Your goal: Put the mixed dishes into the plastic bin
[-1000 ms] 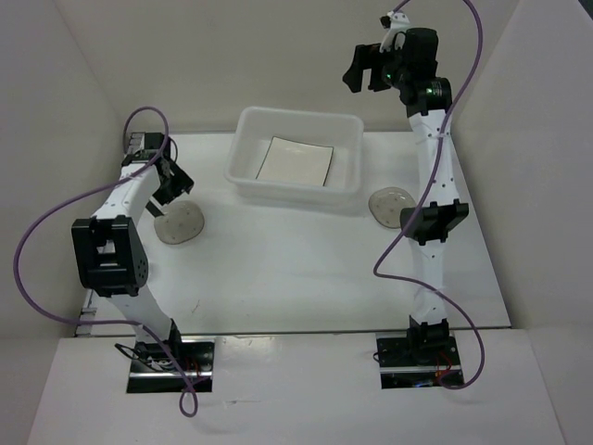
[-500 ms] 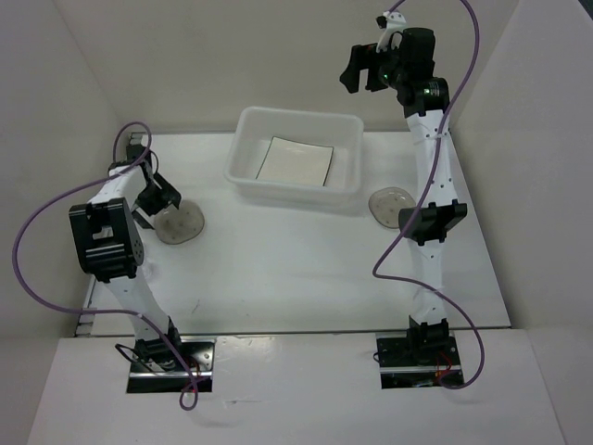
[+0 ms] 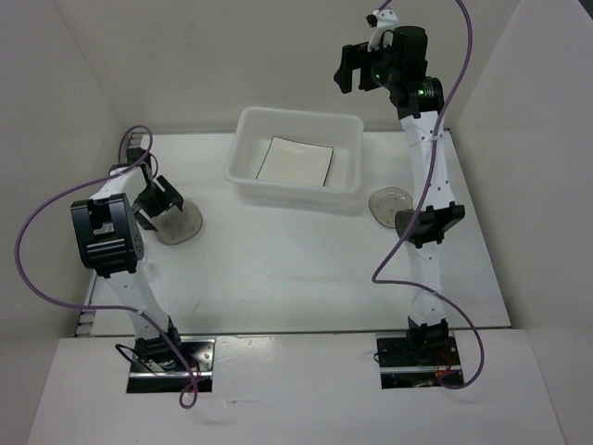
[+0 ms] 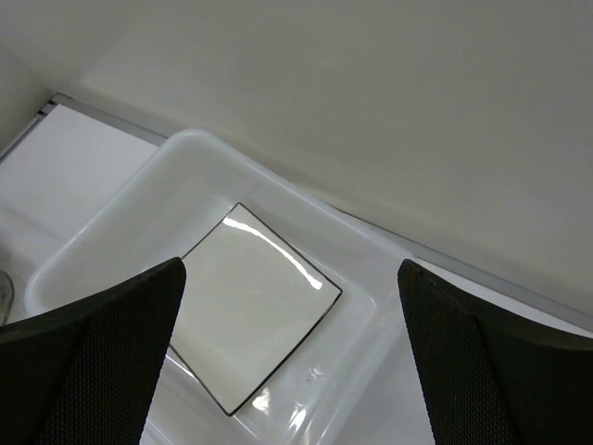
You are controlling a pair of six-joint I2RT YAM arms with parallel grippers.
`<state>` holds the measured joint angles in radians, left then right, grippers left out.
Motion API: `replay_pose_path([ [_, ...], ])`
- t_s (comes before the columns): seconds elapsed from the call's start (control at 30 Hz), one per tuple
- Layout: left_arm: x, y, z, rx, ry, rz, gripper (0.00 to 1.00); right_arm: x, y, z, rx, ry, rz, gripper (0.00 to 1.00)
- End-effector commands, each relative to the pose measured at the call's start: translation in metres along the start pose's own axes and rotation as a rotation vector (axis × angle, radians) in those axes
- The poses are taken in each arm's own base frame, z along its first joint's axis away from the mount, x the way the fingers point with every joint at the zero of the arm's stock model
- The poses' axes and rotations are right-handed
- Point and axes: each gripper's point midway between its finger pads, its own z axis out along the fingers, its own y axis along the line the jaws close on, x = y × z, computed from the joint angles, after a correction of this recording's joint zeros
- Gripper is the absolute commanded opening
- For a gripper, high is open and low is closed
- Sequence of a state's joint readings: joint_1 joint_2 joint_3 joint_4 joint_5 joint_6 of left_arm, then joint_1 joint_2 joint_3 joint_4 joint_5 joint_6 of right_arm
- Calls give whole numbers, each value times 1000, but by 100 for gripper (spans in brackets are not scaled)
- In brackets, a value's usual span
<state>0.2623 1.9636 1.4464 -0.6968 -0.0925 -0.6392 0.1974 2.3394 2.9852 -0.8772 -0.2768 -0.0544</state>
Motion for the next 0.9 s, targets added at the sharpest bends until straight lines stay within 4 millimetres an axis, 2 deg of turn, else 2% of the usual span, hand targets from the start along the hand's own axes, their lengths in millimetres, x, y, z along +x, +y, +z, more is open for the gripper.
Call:
replay_pose_path([
  [0.0,2,-3,12,19,29,17,100,-35,7,-29,31,-70,-39,100],
  [0.1,7,0,16,14,37,18,100,-43,4,-37,58,-87,-42,100],
  [0.33,6,-5,16,40,38,17,100,-45,9,-40,58,-87,-43,100],
  [0.43,6,-14,15,90,44,27,100,-42,9,-39,58,-78,-41,100],
  [0.53,12,-32,12,153,53,71,97,-43,14,-39,49,-76,-52,100],
  [0.57,14,-39,16,161,64,81,96,-48,15,-45,49,-88,-54,100],
  [0.6,13,-44,17,166,60,90,95,-45,14,-43,49,-77,-52,100],
  [0.73,30,-61,29,181,112,117,86,-44,12,-48,68,-68,-59,100],
  [0.87,38,-76,35,190,132,139,84,-51,12,-58,79,-79,-70,100],
])
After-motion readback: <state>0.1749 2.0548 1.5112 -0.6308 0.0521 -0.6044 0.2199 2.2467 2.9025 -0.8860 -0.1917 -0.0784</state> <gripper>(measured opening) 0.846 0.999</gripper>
